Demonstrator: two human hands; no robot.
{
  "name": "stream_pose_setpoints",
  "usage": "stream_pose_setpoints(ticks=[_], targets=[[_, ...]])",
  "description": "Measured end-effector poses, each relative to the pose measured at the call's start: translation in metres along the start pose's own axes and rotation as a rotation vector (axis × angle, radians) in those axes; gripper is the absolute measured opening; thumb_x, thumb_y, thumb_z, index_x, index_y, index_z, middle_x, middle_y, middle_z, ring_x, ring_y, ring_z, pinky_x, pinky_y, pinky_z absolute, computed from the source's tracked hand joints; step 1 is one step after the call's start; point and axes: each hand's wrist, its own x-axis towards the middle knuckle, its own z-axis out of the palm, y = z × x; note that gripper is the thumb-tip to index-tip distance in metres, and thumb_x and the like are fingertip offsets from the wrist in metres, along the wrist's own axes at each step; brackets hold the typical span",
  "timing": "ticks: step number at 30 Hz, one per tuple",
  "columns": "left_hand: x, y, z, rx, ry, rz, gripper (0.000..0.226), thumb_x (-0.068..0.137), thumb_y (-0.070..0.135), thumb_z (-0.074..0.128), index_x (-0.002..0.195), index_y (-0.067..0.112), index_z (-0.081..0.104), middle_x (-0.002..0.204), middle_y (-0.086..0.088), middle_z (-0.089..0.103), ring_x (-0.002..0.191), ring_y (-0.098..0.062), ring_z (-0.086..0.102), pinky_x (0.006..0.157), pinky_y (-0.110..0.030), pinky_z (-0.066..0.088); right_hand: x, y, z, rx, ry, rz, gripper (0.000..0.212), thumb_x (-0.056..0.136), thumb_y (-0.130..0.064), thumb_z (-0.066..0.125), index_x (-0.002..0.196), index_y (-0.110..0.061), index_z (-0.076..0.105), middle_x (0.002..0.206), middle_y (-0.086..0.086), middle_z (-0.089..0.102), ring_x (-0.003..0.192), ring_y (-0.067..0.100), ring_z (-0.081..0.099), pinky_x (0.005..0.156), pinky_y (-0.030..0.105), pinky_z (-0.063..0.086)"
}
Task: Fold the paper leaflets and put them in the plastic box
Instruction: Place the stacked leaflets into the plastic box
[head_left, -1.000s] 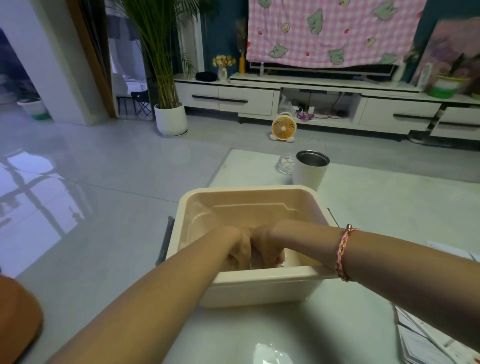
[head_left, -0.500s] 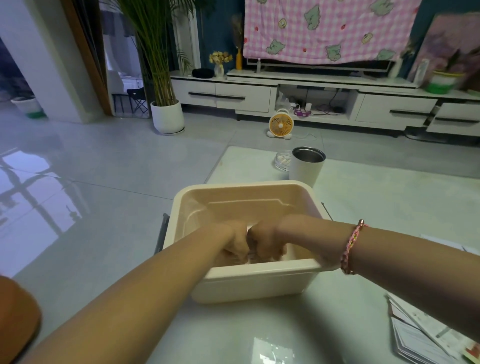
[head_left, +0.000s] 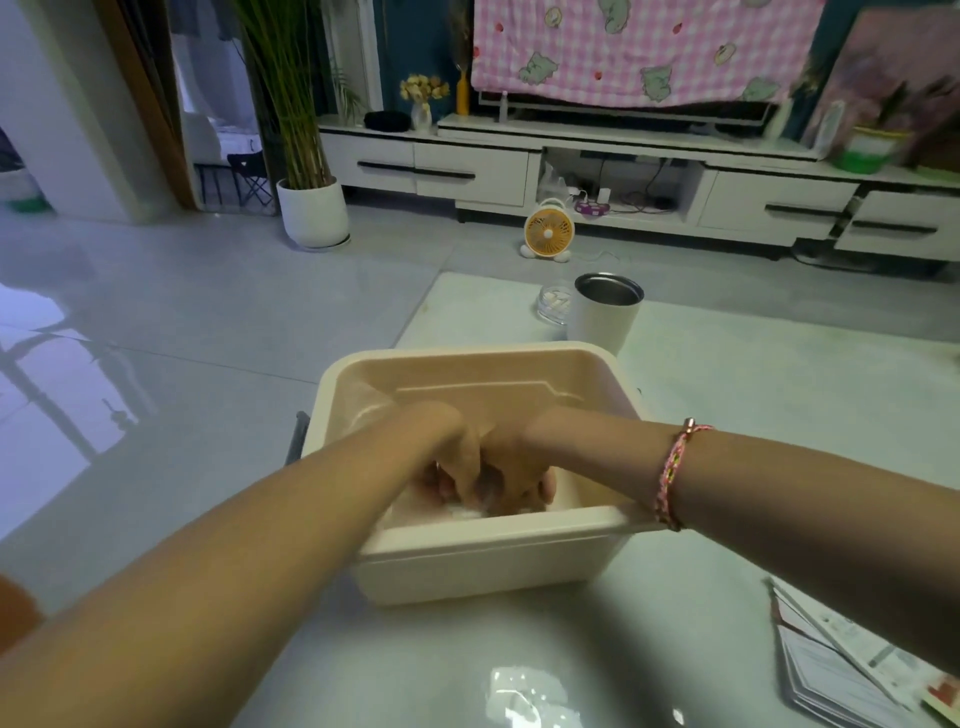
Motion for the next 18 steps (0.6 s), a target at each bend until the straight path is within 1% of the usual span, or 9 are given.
stream_pose_setpoints(ticks=[4, 6, 7, 8, 9, 11, 13, 16, 18], targets=[[-0.015, 0.005, 0.013, -0.027, 0.227, 0.021, 0.024, 0.093, 0.015, 0.052, 0.07, 0.012, 0.05, 0.069, 0.001, 0.046, 0.064, -0.011, 0.049, 0.067, -0.025, 0.043, -0.009, -0.002, 0.006, 0.126, 0.007, 0.092, 0.036, 0.093, -0.003, 0.045, 0.127, 0.007, 0.049, 0.069, 0.005, 0.048, 0.042, 0.009, 0.055, 0.044, 0.016, 0.046], [-0.028, 0.004, 0.019, -0.024, 0.342, 0.079, 0.013, 0.095, 0.017, 0.049, 0.088, 0.01, 0.056, 0.072, 0.0, 0.047, 0.063, -0.009, 0.046, 0.064, -0.021, 0.041, -0.021, -0.005, 0.006, 0.249, 0.089, 0.118, 0.036, 0.093, -0.008, 0.05, 0.126, 0.004, 0.052, 0.078, 0.008, 0.055, 0.053, 0.011, 0.063, 0.049, 0.019, 0.05], [-0.033, 0.003, 0.022, -0.005, 0.387, 0.116, 0.018, 0.096, 0.023, 0.046, 0.103, 0.012, 0.058, 0.081, -0.001, 0.053, 0.07, -0.01, 0.049, 0.068, -0.02, 0.041, -0.024, -0.006, 0.008, 0.25, 0.1, 0.124, 0.037, 0.09, -0.012, 0.055, 0.124, 0.003, 0.054, 0.088, 0.011, 0.061, 0.068, 0.016, 0.066, 0.061, 0.023, 0.053], [-0.045, 0.0, 0.025, 0.039, 0.443, 0.141, 0.027, 0.097, 0.03, 0.041, 0.113, 0.014, 0.058, 0.095, -0.002, 0.058, 0.084, -0.014, 0.053, 0.079, -0.023, 0.042, -0.032, -0.008, 0.008, 0.2, 0.13, 0.12, 0.035, 0.087, -0.016, 0.058, 0.118, 0.001, 0.059, 0.097, 0.013, 0.064, 0.083, 0.021, 0.066, 0.074, 0.027, 0.054], [-0.062, -0.003, 0.027, 0.082, 0.511, 0.16, 0.034, 0.099, 0.035, 0.036, 0.117, 0.016, 0.057, 0.108, -0.002, 0.059, 0.098, -0.019, 0.054, 0.09, -0.029, 0.041, -0.041, -0.008, 0.008, 0.174, 0.173, 0.131, 0.028, 0.085, -0.017, 0.059, 0.108, -0.001, 0.063, 0.097, 0.012, 0.065, 0.087, 0.024, 0.064, 0.077, 0.029, 0.052], [-0.092, -0.011, 0.034, 0.092, 0.667, 0.244, 0.038, 0.1, 0.041, 0.029, 0.104, 0.017, 0.058, 0.112, -0.004, 0.061, 0.104, -0.025, 0.054, 0.094, -0.036, 0.041, -0.062, -0.01, 0.002, 0.165, 0.227, 0.101, 0.01, 0.086, -0.01, 0.055, 0.08, -0.006, 0.061, 0.076, 0.01, 0.058, 0.064, 0.019, 0.057, 0.06, 0.023, 0.047], [-0.125, -0.015, 0.048, 0.074, 0.838, 0.323, 0.038, 0.098, 0.046, 0.029, 0.092, 0.019, 0.055, 0.102, -0.004, 0.062, 0.096, -0.026, 0.055, 0.086, -0.035, 0.043, -0.079, -0.007, -0.006, 0.225, 0.324, 0.064, 0.014, 0.087, -0.004, 0.047, 0.076, -0.007, 0.054, 0.068, 0.007, 0.051, 0.052, 0.015, 0.046, 0.048, 0.02, 0.04], [-0.145, -0.01, 0.084, 0.277, 0.96, 0.343, 0.059, 0.089, 0.064, 0.018, 0.123, 0.025, 0.046, 0.12, 0.002, 0.055, 0.111, -0.02, 0.05, 0.094, -0.031, 0.035, -0.102, -0.001, -0.011, 0.322, 0.527, 0.018, 0.017, 0.09, -0.004, 0.042, 0.095, -0.007, 0.058, 0.068, 0.003, 0.053, 0.052, 0.013, 0.048, 0.046, 0.019, 0.042], [-0.14, -0.004, 0.108, 0.453, 1.066, 0.363, 0.072, 0.078, 0.066, 0.015, 0.13, 0.022, 0.038, 0.12, 0.002, 0.056, 0.109, -0.019, 0.053, 0.099, -0.036, 0.034, -0.113, 0.002, -0.009, 0.36, 0.635, -0.02, 0.017, 0.09, -0.003, 0.042, 0.094, -0.008, 0.057, 0.068, 0.001, 0.053, 0.053, 0.013, 0.049, 0.046, 0.02, 0.043]])
